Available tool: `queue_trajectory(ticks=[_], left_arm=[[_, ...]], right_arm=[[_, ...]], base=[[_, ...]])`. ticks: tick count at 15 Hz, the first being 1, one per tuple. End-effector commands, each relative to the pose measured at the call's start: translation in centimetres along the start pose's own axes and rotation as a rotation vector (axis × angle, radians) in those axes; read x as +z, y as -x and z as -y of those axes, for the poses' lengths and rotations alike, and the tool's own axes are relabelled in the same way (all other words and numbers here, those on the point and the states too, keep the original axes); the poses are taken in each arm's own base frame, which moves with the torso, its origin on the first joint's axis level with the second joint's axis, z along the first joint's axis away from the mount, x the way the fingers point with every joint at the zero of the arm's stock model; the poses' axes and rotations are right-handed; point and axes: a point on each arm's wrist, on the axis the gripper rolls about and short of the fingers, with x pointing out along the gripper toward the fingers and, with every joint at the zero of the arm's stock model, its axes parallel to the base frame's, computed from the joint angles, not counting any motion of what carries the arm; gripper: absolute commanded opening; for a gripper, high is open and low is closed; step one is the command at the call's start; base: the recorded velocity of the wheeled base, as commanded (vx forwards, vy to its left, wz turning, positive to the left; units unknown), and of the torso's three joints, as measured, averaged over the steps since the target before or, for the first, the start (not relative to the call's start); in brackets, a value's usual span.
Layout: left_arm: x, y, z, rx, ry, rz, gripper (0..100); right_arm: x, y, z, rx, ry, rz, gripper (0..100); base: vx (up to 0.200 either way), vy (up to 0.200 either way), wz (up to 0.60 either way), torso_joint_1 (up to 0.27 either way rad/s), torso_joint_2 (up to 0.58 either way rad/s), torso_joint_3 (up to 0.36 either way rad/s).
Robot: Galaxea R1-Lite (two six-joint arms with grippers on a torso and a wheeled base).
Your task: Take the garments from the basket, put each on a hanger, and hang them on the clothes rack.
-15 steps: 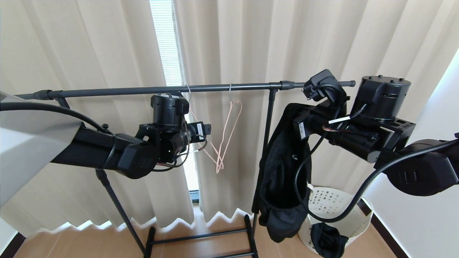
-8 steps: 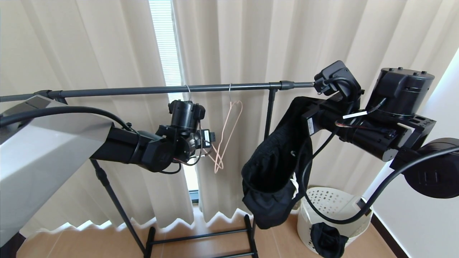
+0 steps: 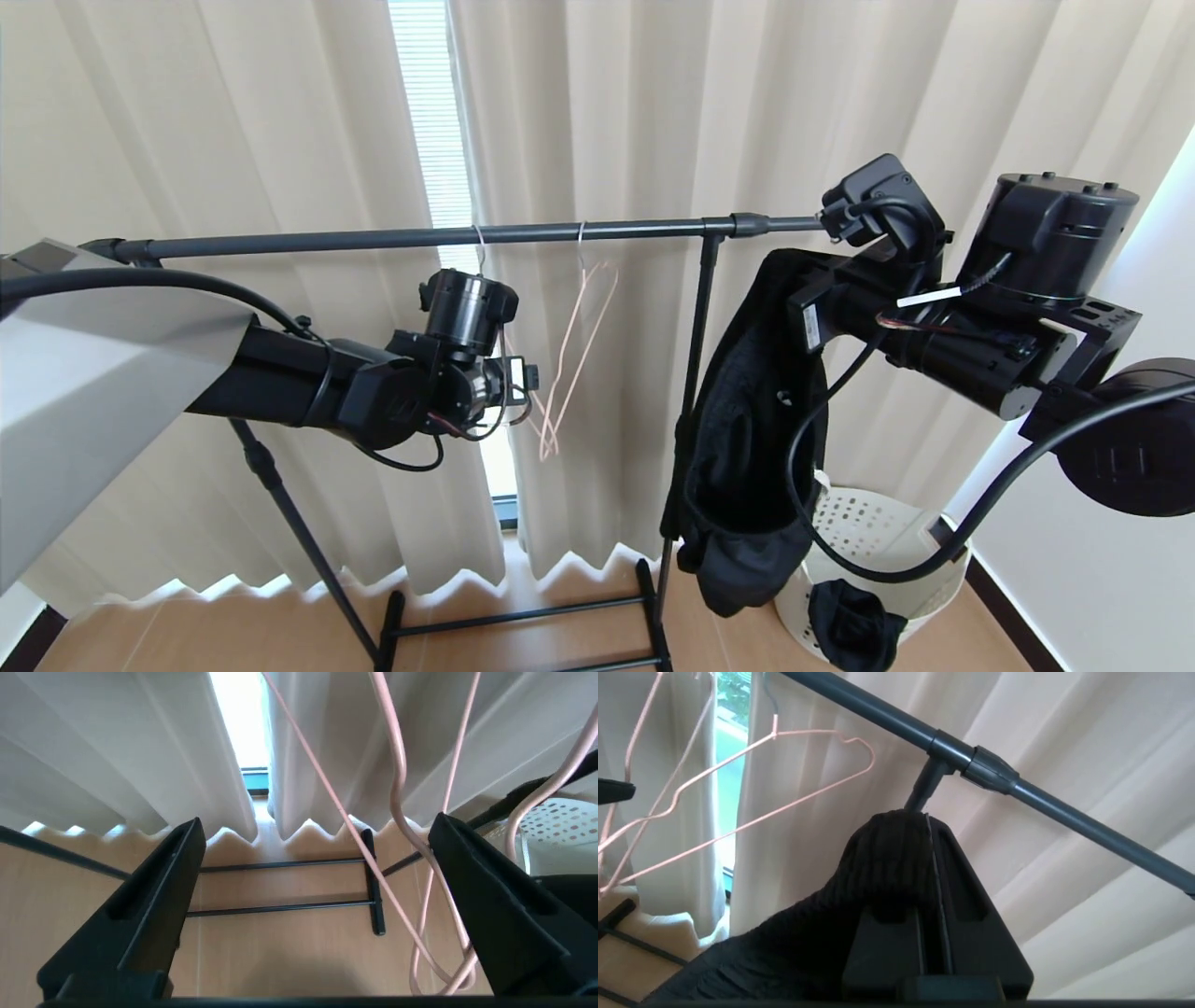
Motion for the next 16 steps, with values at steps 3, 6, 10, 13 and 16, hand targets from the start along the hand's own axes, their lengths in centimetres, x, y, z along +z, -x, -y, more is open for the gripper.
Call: queue_trajectory(ticks=[3,6,10,13,16], left_arm=[[0.4,0.4,-0.2,0.000,0.008,0.015,100],[0.3,-0.2,0.9,-0.016,0.015,0.021,100],[-0.2,-3.1,3.1,-0.034,0.030,0.035,100],[-0.3,-4.6,4.1,-0.040,0.052,0.043,100],[-1.9,-2.9,5.3,-0.068,0.015,0.000,100]], right_arm=[[-0.1,-0.1,-0.1,0.003,0.000,-0.002,0],[-0.2,-0.1,-0.1,0.004,0.001,-0.005,0],[-0.2,-0.2,-0.2,0.005,0.001,-0.007,0],[-0.2,-0.3,-0.2,0.004,0.001,-0.006,0],[-0.2,-0.3,-0.2,0.004,0.001,-0.006,0]], base=[[0.000,0.000,0.00,0.000,0.00,0.000],[0.000,0.000,0.00,0.000,0.00,0.000],[0.000,0.000,0.00,0.000,0.00,0.000],[0.000,0.000,0.00,0.000,0.00,0.000],[0.000,0.000,0.00,0.000,0.00,0.000]])
